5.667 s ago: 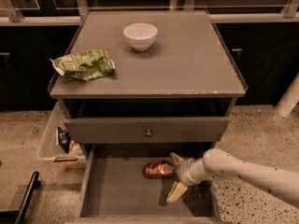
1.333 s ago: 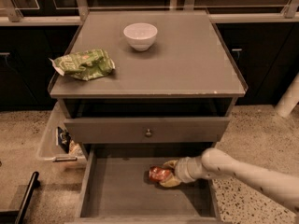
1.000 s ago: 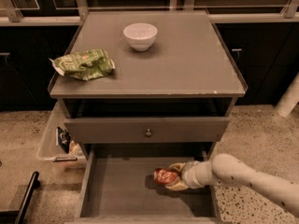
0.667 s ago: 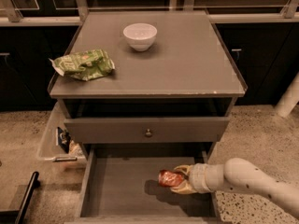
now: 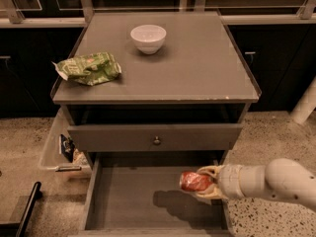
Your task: Pick coke can from middle drawer and place on counter
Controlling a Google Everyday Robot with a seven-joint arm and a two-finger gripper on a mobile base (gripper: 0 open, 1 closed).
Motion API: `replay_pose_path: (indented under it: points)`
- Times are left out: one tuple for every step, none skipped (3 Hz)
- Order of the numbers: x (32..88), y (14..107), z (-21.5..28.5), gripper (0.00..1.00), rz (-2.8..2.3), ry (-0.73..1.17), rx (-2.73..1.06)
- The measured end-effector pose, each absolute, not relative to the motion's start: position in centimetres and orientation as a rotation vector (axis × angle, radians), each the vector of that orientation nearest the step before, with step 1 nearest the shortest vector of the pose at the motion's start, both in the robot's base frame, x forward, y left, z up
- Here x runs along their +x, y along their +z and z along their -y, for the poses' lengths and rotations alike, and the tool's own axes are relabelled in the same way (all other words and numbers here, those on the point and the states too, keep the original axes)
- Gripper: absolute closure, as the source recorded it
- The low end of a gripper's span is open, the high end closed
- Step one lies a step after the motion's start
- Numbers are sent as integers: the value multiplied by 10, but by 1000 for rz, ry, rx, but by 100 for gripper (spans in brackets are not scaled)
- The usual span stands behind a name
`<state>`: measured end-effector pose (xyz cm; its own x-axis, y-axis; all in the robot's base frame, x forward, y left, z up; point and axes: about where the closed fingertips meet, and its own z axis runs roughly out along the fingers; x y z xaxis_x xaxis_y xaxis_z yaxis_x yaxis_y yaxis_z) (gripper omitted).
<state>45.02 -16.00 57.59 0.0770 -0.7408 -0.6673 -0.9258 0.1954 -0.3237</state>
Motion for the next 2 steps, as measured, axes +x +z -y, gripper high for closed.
replay_pose_path:
  points:
    - [457, 648, 186, 100, -1645, 244, -1588]
    - [457, 648, 186, 100, -1645, 244, -1588]
